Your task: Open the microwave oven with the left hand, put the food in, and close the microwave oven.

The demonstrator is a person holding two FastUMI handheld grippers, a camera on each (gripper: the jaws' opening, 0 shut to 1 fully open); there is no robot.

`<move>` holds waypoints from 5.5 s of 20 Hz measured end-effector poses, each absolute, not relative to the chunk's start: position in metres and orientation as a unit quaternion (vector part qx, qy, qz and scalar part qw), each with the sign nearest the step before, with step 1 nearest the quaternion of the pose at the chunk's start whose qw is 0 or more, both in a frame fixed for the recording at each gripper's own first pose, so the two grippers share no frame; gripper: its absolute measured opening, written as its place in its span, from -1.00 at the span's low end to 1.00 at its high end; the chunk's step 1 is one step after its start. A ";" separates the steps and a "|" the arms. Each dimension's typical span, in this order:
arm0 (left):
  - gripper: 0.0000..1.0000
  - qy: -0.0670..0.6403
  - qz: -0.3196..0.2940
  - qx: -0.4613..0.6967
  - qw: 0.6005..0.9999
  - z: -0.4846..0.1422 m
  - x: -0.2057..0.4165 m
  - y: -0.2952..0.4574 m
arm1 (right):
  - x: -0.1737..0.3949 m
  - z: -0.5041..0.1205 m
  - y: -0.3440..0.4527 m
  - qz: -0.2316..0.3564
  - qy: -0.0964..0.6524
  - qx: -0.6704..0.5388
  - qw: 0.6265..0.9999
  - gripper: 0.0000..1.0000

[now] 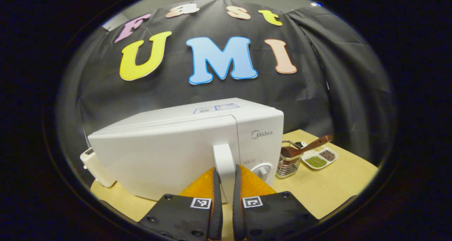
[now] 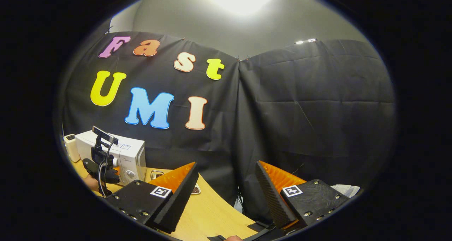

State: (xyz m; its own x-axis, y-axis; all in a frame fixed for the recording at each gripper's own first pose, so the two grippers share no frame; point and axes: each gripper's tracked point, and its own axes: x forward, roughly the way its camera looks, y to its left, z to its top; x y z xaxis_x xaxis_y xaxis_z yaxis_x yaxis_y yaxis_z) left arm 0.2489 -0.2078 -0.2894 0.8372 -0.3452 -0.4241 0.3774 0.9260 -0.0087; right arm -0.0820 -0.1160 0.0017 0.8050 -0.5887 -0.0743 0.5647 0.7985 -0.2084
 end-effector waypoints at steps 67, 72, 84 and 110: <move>0.81 0.176 0.010 -0.032 0.984 -0.184 -0.013 0.220 | -0.028 -0.035 0.134 0.011 0.094 0.003 0.995 0.96; 0.93 0.094 0.028 -0.004 0.995 -0.094 -0.017 0.203 | -0.024 -0.084 0.101 0.023 0.172 0.049 0.984 0.96; 0.92 0.045 0.056 0.007 0.997 -0.030 -0.028 0.161 | -0.052 -0.220 0.083 0.077 0.376 0.111 0.917 1.00; 1.00 0.050 0.097 0.011 0.994 -0.030 -0.049 0.110 | -0.091 -0.274 0.104 0.137 0.515 0.294 0.793 -0.38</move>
